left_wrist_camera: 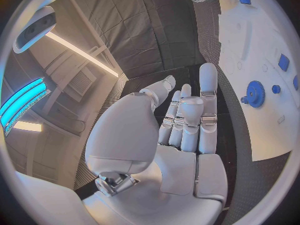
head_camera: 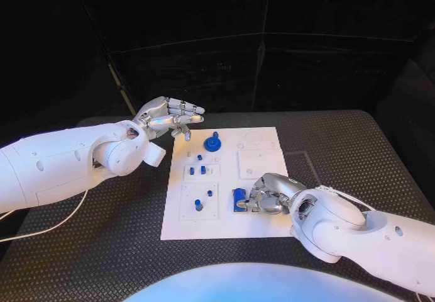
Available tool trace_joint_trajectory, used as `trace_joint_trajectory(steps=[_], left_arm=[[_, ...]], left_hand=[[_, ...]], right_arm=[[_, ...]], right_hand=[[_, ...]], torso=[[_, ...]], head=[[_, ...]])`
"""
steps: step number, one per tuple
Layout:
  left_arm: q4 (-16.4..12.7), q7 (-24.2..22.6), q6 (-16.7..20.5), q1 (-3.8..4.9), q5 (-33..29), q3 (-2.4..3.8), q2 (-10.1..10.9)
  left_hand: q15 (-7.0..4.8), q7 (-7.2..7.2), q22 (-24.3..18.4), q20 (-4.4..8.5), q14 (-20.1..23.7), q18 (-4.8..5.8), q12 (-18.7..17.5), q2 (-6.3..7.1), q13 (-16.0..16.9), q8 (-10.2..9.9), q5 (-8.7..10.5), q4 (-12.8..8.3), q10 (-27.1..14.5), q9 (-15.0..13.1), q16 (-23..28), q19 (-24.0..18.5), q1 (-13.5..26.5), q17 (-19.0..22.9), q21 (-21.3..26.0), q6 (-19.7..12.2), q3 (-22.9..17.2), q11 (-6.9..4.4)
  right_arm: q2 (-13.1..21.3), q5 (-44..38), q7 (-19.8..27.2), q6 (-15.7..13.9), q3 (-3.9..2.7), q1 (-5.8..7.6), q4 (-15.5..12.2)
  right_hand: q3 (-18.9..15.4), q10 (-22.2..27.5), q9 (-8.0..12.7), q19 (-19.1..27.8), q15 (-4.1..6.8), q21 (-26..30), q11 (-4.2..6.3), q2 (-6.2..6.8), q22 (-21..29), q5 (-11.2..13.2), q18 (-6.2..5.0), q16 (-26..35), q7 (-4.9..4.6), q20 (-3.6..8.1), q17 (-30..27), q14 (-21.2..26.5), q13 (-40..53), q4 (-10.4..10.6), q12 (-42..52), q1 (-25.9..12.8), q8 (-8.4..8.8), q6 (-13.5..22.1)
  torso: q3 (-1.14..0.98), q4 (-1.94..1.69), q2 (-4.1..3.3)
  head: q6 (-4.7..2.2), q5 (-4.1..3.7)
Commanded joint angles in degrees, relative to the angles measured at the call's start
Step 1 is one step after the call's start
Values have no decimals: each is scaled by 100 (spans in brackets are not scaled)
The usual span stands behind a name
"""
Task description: Assemble the parts on the task board
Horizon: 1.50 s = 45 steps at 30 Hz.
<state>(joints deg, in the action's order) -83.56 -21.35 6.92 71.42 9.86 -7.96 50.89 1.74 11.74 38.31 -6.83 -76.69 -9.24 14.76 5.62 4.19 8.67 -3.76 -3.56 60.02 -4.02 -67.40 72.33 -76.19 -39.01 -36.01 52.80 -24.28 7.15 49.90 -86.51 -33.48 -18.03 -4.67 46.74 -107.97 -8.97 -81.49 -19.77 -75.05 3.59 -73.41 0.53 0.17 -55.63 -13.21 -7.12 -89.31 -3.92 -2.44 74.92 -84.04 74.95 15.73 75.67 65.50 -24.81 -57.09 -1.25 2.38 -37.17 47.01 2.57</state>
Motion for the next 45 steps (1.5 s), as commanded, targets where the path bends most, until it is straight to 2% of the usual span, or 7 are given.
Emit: trace_joint_trajectory(steps=[1, 6, 11, 22, 27, 36, 45], left_arm=[[-12, -51, -53, 8, -5, 5, 0], [-10, -52, -54, 8, -5, 5, -4], [-13, -50, -54, 8, -5, 5, -3], [-11, -43, -58, 9, -5, 5, 2], [-2, -43, -63, 8, -5, 4, 2], [20, -48, -71, 2, -5, 2, -1], [47, -55, -84, -6, -5, -6, -21]], left_hand=[[-8, 1, -5, -20, 51, -114, 38, -39, 8, 36, -29, 5, -59, -8, -37, -18, 5, 13, 32, -61, 25, 1], [-8, 1, -5, -20, 50, -114, 40, -40, 9, 38, -29, 6, -60, -8, -40, -18, 6, 8, 32, -63, 26, 1], [-8, 1, -5, -20, 50, -114, 40, -40, 9, 38, -29, 6, -60, -8, -40, -18, 6, 8, 32, -63, 26, 1], [-8, 2, -5, -21, 52, -114, 46, -46, 9, 43, -29, 8, -64, -8, -41, -19, 8, 11, 32, -66, 26, 1], [-8, 2, -5, -21, 52, -114, 46, -46, 9, 43, -29, 8, -64, -8, -41, -19, 8, 11, 32, -66, 26, 1], [-8, 2, -5, -21, 52, -114, 46, -46, 9, 43, -29, 8, -64, -8, -41, -19, 8, 11, 32, -66, 26, 1], [-8, 2, -5, -21, 52, -114, 46, -46, 9, 43, -29, 8, -64, -8, -41, -19, 8, 11, 32, -66, 26, 1]], right_arm=[[-28, -122, 2, 61, -2, 7, 27], [-84, -152, -22, 48, -3, 7, 105], [-107, -162, -36, 97, -3, 8, 156], [-77, -144, -26, 258, -3, 8, 151], [33, -93, 25, 19, -2, 7, 72], [605, 201, 556, -759, -7, 9, -169], [1310, 173, 719, -776, -15, 13, -251]], right_hand=[[63, -49, -17, -14, 60, -23, 9, -120, -10, -139, 83, -17, 34, 25, 1373, -567, 37, -7, 28, 228, -50, -47], [167, -87, -39, -23, 85, -30, 36, -354, -26, -521, 85, -16, 61, 45, 1370, -567, 93, -19, 68, 498, -71, -85], [219, -91, -51, -21, 101, -26, 55, -345, -24, -872, 85, -16, 80, 63, 1370, -566, 107, -157, 64, 829, -66, -69], [201, -99, -70, -12, 103, -11, 54, -107, -19, -5, 86, -20, 74, 71, 1383, -569, 136, -496, 53, 1323, -56, -92], [95, -97, -69, -5, 82, -2, 27, -19, -10, 267, 86, -17, 43, 57, 1376, -568, 134, -445, 40, 1195, -42, -94], [-3, -31, 23, 37, 7, 43, -70, -10, 64, 87, 75, -4, -74, -4, 1347, -561, 51, -248, -67, 1013, 184, 163], [-18, 30, 96, 50, -39, 55, -120, -8, 81, 2, 70, -6, -130, -49, 1351, -562, -37, -195, -172, 1038, 341, 245]], torso=[[0, -12, -1], [3, -16, 0], [3, -8, 1], [-4, -6, 7], [-8, -2, 8], [-11, 34, 20], [-4, 63, 53]], head=[[5, -1], [6, -8], [1, -9], [4, -16], [-10, -25], [-44, -71], [-61, -144]])
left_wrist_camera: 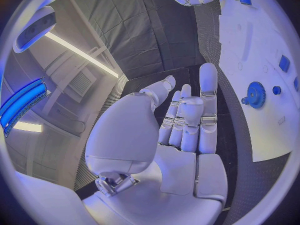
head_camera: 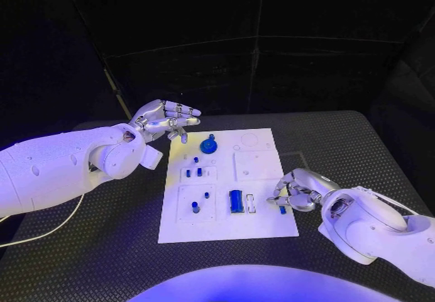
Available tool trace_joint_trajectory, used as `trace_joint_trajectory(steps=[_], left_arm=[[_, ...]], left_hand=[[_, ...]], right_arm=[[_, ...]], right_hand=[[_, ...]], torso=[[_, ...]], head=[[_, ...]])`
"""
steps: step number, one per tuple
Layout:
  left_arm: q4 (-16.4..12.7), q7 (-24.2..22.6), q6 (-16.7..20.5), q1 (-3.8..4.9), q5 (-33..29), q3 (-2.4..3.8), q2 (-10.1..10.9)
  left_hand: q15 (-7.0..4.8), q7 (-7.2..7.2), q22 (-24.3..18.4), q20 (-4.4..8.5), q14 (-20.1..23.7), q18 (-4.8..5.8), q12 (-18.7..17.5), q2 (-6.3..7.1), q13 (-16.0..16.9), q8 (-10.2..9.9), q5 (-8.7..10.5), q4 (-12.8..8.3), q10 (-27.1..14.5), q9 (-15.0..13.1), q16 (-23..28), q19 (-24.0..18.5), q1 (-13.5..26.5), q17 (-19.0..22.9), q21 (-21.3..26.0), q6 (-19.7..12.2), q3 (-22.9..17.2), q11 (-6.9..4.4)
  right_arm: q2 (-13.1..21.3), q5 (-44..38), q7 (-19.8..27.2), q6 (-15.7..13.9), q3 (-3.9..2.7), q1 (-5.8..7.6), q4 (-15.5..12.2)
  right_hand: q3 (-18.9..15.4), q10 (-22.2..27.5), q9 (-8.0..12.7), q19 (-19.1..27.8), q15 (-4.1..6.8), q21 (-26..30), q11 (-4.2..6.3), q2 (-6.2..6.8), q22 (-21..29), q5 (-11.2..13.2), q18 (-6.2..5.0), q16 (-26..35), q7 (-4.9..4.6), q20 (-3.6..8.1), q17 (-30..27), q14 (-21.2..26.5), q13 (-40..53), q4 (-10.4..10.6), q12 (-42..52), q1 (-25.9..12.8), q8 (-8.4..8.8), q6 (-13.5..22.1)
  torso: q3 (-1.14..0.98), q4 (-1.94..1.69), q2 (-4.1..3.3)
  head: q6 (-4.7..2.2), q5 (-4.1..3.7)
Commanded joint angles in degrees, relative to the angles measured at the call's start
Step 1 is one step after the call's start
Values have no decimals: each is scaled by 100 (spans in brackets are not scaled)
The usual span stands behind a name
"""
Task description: Assemble the parts on the task board
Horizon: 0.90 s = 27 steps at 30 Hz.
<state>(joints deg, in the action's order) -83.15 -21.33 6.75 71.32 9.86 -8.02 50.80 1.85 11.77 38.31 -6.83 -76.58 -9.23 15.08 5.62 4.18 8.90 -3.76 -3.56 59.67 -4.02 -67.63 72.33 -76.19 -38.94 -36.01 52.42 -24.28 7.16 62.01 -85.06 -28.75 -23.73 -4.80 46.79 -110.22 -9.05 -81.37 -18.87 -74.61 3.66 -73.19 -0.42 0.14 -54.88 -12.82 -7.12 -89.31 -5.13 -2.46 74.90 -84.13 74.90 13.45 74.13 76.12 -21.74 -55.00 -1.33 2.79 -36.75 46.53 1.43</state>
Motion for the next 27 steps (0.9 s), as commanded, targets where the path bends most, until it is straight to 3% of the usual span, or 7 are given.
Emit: trace_joint_trajectory(steps=[1, 3, 9, 13, 17, 20, 27], left_arm=[[9, -57, -67, 3, -5, 0, -17], [12, -56, -68, 2, -5, -3, -22], [16, -54, -71, -1, -5, -9, -29], [14, -52, -76, -2, -5, -11, -28], [13, -51, -80, -2, -5, -13, -22], [12, -50, -80, -2, -5, -14, -17], [9, -49, -82, -2, -5, -14, -14]], left_hand=[[-18, 0, -5, -21, 41, -115, 14, -47, 9, 20, -29, 8, -29, -9, -19, -19, 8, 4, 32, -28, 26, -1], [-18, 0, -5, -21, 41, -115, 14, -47, 9, 20, -29, 8, -29, -9, -19, -19, 8, 4, 32, -28, 26, -1], [-18, -1, -5, -22, 44, -115, 25, -53, 9, 30, -30, 4, -35, -9, -21, -19, 6, 7, 32, -33, 25, -1], [-18, -1, -5, -22, 44, -115, 25, -53, 9, 30, -30, 4, -35, -9, -21, -19, 6, 7, 32, -33, 25, -1], [-18, -1, -5, -22, 44, -115, 25, -53, 9, 30, -30, 4, -35, -9, -21, -19, 6, 7, 32, -33, 25, -1], [-18, -1, -5, -22, 44, -115, 25, -53, 9, 30, -30, 4, -35, -9, -21, -19, 6, 7, 32, -33, 25, -1], [-18, -1, -5, -22, 44, -115, 25, -53, 9, 30, -30, 4, -35, -9, -21, -19, 6, 7, 32, -33, 25, -1]], right_arm=[[153, -7, 234, -198, -2, 7, -24], [227, -79, 199, -183, -2, 6, -22], [362, -348, 23, 52, 0, 4, 44], [321, -471, -27, 191, 2, 0, 87], [286, -579, -85, 287, 3, -2, 101], [266, -635, -132, 454, 4, -3, 107], [154, -672, -173, 723, 7, -6, 161]], right_hand=[[-13, 24, 10, 7, -48, 34, -26, -1, 6, -39, 70, -5, -11, -49, 1351, -552, -41, 36, -29, -23, 41, 37], [-19, 28, 16, 9, -51, 36, -28, 6, 9, -41, 69, -5, -13, -52, 1351, -552, -48, 45, -37, -28, 51, 35], [-77, 97, 56, 51, -72, 82, -46, 96, 79, -23, 54, 23, -25, -80, 1286, -537, -151, 166, -162, -88, 123, -4], [-84, 92, 53, 54, -65, 87, -33, 117, 80, -30, 52, 26, -7, -81, 1278, -535, -147, 216, -162, -88, 109, -86], [-112, 94, 57, 56, -60, 93, -27, 161, 85, -43, 51, 25, -1, -78, 1283, -536, -154, 265, -171, -120, 115, -108], [-212, 84, 60, 48, -49, 92, -15, 228, 73, -212, 53, 25, 14, -70, 1285, -536, -142, 311, -164, -213, 117, -157], [-232, 58, 52, 33, -35, 80, 5, 206, 46, -273, 57, 23, 39, -59, 1291, -538, -105, 293, -128, -180, 96, -226]], torso=[[2, 26, 11], [-5, 29, 9], [5, 21, 9], [-7, 17, 4], [-3, 12, 3], [2, 8, 4], [-3, 17, -3]], head=[[-19, -47], [-28, -63], [-32, -109], [-30, -104], [-28, -109], [-24, -112], [-3, -115]])
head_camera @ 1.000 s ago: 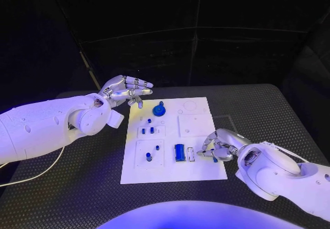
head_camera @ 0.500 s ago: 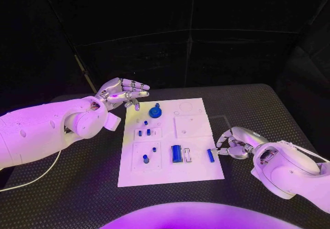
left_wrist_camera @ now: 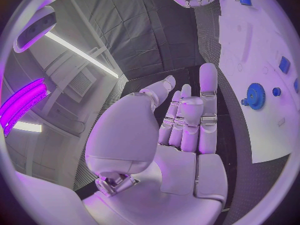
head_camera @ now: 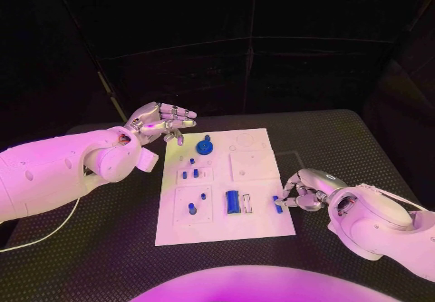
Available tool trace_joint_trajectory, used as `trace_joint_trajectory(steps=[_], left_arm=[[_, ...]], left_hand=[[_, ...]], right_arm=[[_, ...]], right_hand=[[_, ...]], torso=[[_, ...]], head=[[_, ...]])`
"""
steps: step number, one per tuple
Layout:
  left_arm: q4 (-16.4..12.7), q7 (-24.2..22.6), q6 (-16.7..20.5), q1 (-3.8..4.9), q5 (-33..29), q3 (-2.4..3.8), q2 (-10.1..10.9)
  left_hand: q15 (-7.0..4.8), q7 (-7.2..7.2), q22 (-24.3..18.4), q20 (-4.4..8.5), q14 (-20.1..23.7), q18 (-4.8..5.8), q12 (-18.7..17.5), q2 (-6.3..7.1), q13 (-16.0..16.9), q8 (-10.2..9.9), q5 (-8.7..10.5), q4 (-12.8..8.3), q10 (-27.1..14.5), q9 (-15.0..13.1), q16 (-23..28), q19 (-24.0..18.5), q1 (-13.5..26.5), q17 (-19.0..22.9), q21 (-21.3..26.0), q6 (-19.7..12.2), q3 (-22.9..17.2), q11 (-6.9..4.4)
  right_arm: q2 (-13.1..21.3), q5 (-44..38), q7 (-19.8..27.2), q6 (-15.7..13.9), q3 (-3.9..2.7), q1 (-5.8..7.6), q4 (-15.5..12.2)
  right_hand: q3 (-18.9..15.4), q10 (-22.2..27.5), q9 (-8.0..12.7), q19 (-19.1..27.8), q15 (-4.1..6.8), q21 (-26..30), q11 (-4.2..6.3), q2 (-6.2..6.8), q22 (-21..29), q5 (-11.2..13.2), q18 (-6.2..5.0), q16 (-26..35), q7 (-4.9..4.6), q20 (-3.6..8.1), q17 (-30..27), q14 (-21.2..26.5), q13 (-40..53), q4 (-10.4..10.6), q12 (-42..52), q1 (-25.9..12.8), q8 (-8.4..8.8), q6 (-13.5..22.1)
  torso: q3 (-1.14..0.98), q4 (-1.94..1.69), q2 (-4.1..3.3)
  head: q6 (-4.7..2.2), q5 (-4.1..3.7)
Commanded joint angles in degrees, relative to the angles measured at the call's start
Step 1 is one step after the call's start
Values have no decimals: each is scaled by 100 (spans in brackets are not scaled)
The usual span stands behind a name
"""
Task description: Assemble the parts on the task board
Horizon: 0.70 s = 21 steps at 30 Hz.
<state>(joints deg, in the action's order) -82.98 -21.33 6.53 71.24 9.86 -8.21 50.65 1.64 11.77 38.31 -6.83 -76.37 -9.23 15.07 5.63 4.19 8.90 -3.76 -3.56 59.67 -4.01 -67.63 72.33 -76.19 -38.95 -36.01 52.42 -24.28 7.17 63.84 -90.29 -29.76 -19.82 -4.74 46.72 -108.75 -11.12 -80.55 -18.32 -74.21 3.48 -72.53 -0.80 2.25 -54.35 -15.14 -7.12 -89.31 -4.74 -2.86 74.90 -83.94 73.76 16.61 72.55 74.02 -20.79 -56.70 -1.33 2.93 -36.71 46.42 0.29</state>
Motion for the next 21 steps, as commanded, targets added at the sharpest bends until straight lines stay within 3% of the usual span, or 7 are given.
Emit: trace_joint_trajectory(steps=[1, 17, 21], left_arm=[[-9, -48, -60, 6, -5, 4, 0], [-18, -45, -57, 6, -5, 4, 13], [-20, -42, -59, 6, -5, 4, 14]], left_hand=[[3, -1, -4, -22, 22, -115, 25, -53, 9, 30, -30, 4, -35, -9, -21, -19, 6, 8, 32, -33, 25, -1], [3, -1, -4, -22, 22, -115, 25, -53, 9, 30, -30, 4, -35, -9, -21, -19, 6, 8, 32, -33, 25, -1], [3, -1, -4, -22, 22, -115, 25, -53, 9, 30, -30, 4, -35, -9, -21, -19, 6, 8, 32, -33, 25, -1]], right_arm=[[-55, -151, -75, 362, 1, 1, 34], [-321, -397, -133, 578, 4, -98, 226], [-357, -516, -164, 794, 4, -103, 269]], right_hand=[[-19, -27, -4, -9, -12, 14, 47, -20, -8, -66, 58, 22, 3, -14, 1295, -558, 15, -37, 35, 71, 1, -65], [88, -41, 9, -32, 22, 4, 84, -234, -45, -275, 65, 18, 37, 17, 1307, -562, 44, -253, 44, 630, 23, -151], [158, -33, 20, -31, 32, 8, 94, -305, -44, -150, 66, 19, 44, 30, 1305, -561, 39, -341, 29, 812, 42, -170]], torso=[[-4, 4, -7], [2, -6, 0], [4, -7, -2]], head=[[9, -1], [42, 20], [55, 20]])
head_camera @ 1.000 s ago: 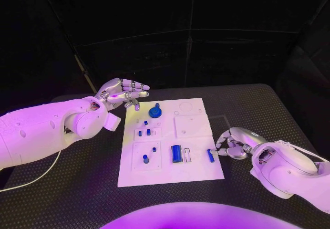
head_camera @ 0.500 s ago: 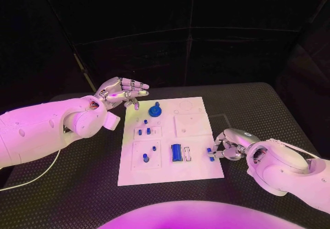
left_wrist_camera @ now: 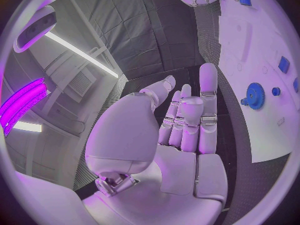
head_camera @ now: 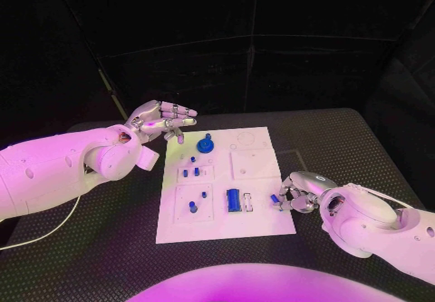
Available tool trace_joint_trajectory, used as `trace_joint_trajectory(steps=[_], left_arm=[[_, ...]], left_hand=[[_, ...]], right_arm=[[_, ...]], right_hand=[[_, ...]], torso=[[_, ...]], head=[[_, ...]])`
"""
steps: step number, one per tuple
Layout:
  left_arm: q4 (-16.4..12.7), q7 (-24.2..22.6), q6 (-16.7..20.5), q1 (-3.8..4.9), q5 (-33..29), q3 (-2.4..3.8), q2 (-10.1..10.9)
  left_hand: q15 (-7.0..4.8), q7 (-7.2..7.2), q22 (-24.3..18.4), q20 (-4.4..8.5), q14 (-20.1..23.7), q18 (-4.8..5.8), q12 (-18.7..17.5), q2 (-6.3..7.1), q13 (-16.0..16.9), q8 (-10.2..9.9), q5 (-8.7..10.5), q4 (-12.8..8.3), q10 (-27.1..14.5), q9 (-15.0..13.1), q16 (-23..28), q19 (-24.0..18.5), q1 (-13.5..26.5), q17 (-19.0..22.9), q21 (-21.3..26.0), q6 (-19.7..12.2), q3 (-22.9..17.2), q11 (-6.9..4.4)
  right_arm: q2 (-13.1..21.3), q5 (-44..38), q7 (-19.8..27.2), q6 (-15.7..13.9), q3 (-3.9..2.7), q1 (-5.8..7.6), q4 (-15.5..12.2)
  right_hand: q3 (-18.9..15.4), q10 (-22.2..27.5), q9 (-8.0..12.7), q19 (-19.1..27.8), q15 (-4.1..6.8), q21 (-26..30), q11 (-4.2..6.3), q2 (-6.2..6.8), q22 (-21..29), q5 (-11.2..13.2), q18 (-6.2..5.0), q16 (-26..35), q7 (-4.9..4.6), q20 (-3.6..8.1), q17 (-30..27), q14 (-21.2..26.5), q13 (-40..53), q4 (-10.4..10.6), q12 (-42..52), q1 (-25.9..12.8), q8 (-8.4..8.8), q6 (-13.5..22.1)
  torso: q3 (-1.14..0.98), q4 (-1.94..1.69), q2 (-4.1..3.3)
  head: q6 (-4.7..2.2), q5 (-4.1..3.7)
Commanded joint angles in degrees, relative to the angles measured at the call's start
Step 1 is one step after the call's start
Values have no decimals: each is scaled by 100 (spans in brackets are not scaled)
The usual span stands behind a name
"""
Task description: Assemble the parts on the task board
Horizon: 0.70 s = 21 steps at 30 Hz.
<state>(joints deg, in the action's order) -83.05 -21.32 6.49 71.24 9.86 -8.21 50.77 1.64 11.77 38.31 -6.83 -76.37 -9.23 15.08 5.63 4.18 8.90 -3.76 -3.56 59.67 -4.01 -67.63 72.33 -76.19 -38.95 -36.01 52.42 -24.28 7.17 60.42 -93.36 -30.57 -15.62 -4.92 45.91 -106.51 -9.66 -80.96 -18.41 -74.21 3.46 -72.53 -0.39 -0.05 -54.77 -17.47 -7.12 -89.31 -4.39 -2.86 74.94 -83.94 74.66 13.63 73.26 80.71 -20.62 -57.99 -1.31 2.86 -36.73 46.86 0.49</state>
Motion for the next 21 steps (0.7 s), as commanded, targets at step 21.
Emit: trace_joint_trajectory(steps=[21], left_arm=[[-14, -16, -72, 7, -5, 4, 8]], left_hand=[[3, -2, -4, -23, 26, -116, 46, -76, 9, 51, -33, 3, -47, -10, -30, -20, 4, 8, 32, -42, 18, -2]], right_arm=[[-225, -719, -154, 458, 23, -41, 75]], right_hand=[[745, -1, 142, -55, 46, -9, 64, -80, -64, 22, 74, 7, 5, 50, 1334, -568, 21, -364, -16, 714, 209, -141]], torso=[[-5, 3, 3]], head=[[6, 26]])
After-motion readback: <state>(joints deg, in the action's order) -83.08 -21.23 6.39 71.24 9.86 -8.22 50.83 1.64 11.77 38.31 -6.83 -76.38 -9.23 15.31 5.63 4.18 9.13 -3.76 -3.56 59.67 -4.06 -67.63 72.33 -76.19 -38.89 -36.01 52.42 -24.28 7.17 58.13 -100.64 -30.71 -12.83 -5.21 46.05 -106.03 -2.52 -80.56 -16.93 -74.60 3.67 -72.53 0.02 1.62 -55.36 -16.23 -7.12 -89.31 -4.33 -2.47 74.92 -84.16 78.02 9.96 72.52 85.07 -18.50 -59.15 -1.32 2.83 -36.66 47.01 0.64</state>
